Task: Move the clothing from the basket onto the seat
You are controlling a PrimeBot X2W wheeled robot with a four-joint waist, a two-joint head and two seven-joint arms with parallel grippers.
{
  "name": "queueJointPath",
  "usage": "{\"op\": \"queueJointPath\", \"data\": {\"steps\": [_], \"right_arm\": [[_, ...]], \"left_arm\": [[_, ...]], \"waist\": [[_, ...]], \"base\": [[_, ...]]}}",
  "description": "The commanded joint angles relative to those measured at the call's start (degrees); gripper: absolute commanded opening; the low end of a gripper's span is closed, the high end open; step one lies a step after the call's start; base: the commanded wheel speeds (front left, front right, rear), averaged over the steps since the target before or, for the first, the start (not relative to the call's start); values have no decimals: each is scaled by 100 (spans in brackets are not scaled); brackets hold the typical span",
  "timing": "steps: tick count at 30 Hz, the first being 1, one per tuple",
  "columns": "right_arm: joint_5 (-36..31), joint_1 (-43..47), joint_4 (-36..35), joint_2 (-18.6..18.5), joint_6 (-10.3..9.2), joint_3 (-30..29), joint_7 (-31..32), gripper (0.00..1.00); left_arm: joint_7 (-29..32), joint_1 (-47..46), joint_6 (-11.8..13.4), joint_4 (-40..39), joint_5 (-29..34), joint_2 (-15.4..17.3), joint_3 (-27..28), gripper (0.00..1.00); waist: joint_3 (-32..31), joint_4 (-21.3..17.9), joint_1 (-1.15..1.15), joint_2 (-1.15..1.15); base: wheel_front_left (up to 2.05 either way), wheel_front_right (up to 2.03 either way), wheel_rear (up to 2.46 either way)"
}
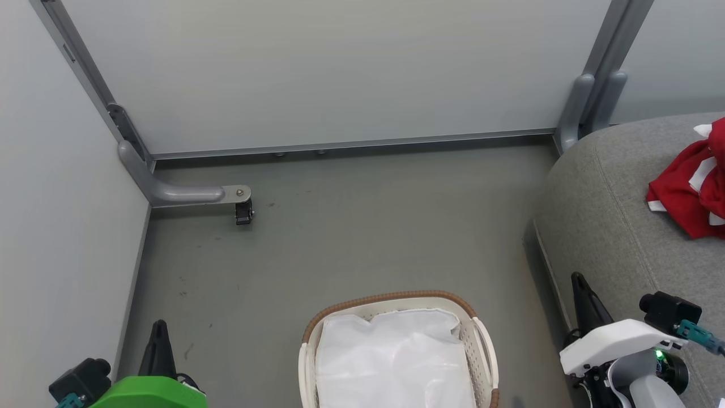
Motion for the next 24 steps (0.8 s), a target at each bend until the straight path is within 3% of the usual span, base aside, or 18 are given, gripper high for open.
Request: {"op": "queueJointPath", "data": {"steps": [1,24], "right_arm": [[265,-42,-134,-41,-1,-28,51,0],[2121,31,-421,-58,-2,-129,520,0]], "left_arm": [[48,-170,-13,-116,-253,36,33,0],[514,-288,-26,-373,-2002,46,96,0]], "waist": [[-2,1,0,4],[-27,19,0,8]], "base": [[0,0,0],[0,0,0]]}}
